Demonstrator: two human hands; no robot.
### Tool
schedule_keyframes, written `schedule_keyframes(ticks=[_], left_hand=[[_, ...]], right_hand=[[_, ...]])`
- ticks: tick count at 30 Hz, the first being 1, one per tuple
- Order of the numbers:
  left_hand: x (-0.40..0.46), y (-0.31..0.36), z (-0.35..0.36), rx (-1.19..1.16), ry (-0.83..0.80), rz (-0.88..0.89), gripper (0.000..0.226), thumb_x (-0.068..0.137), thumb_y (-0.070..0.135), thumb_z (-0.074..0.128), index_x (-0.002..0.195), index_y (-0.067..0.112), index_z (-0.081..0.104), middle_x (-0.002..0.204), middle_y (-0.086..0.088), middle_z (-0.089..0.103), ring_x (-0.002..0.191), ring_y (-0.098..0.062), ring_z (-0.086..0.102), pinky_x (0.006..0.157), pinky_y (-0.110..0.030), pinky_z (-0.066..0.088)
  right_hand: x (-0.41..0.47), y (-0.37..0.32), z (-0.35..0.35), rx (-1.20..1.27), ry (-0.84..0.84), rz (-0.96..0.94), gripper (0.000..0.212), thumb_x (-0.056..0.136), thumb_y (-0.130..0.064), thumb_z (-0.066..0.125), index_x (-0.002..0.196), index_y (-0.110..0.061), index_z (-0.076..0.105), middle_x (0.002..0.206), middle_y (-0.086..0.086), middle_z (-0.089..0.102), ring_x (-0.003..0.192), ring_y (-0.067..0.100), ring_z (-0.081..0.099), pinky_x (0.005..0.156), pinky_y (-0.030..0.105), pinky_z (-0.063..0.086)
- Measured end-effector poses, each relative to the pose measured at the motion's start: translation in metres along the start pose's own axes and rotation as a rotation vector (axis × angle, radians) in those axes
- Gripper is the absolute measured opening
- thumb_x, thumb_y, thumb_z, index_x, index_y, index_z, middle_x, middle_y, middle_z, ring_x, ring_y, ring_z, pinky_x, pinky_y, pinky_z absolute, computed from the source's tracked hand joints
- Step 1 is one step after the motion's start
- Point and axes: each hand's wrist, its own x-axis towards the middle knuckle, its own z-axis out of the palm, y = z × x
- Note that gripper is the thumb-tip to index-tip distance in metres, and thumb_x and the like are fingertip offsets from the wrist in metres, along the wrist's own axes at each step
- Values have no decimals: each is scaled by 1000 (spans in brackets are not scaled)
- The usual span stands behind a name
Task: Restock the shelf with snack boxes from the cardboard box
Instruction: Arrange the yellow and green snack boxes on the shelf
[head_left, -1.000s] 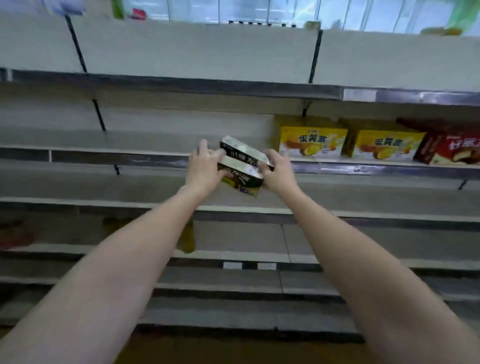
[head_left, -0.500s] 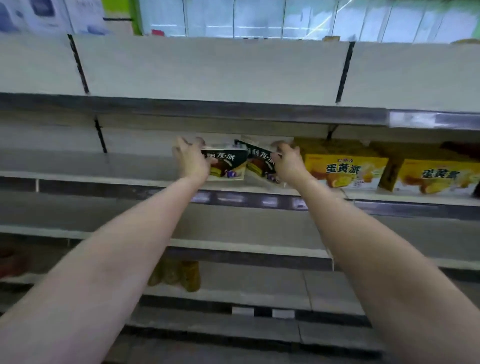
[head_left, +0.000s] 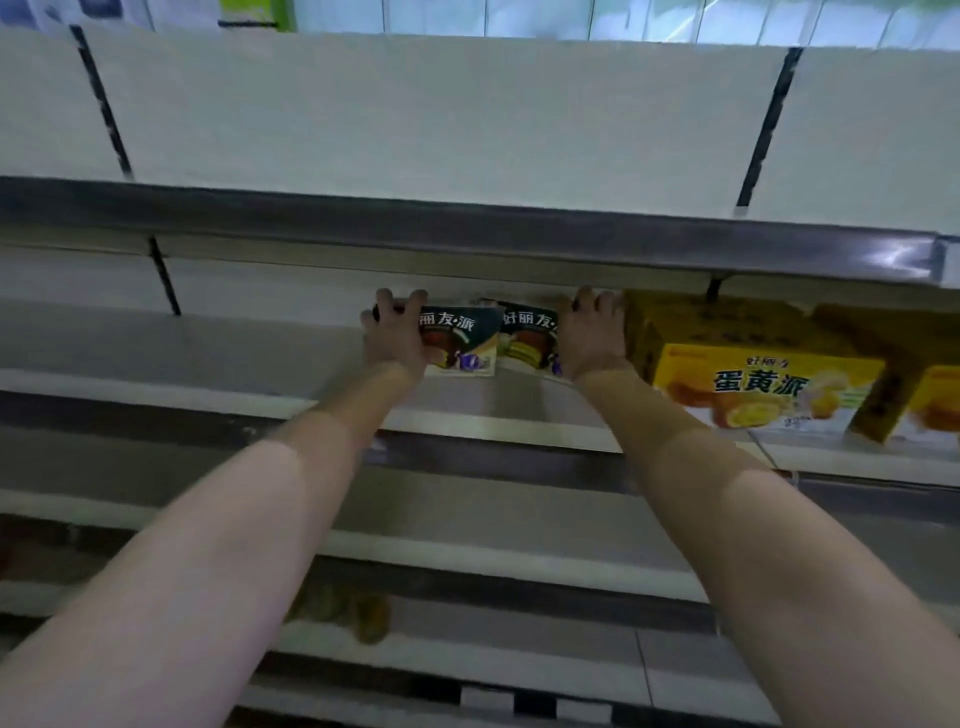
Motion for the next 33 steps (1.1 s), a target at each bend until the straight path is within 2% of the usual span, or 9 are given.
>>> schedule_keyframes(ticks=[4,7,9,13,20,23,26,29,33], left_hand=[[14,-1,7,-12,11,-26,79,83,23,76,147,35,31,156,-12,9,129,-47,27,101,-53,41],[28,-1,11,25,-12,-2,81,82,22,76,149,31,30,159,-8,7,130,-46,26,98,-56,44],[39,0,12,39,-24,22,82,79,23,80,147,26,33,158,-8,11,128,-45,28,95,-56,46],[60,0,18,51,-52,42,79,78,26,81,144,21,38,156,-13,15,128,-46,30,93,-56,47],[83,-15,37,57,-4,143,71,84,27,74,145,25,37,153,-15,20,126,-44,33,88,-53,49],[88,-22,41,53,41,155,74,82,25,76,143,25,35,149,-16,23,122,-44,36,86,-54,51],[89,-25,44,50,85,147,70,86,20,72,144,23,33,150,-20,21,124,-46,34,89,-56,48],[89,-21,41,88,69,161,68,87,20,71,144,22,33,151,-22,20,125,-48,33,91,-56,45],[89,-8,40,75,20,181,77,84,27,76,147,25,32,154,-21,16,125,-47,32,95,-55,43]], right_hand=[[15,0,8,5,21,5,55,95,-16,48,148,-15,33,150,22,36,140,44,26,118,54,18],[22,-13,20,-28,26,18,59,98,-16,45,152,-11,23,155,21,26,145,45,17,117,64,-1],[27,-22,28,-39,34,43,59,99,-14,39,153,-7,16,156,23,23,145,44,16,113,66,-9],[35,-27,37,-69,28,94,61,97,-16,41,153,-14,16,153,28,25,144,46,18,113,72,-4],[43,-27,55,-73,91,153,65,94,-15,46,152,-20,17,155,25,19,144,50,13,115,69,6],[49,-24,58,-81,75,162,67,95,-19,47,153,-20,14,157,23,15,146,48,10,117,67,6],[57,-22,61,-71,63,158,65,97,-14,42,154,-19,13,159,23,14,146,48,10,117,66,8],[60,-22,61,-54,53,161,70,94,-10,48,154,-18,13,157,25,13,144,51,9,117,67,7],[58,-23,66,-23,75,175,70,94,-8,43,156,-17,11,158,27,9,145,51,5,118,66,4]])
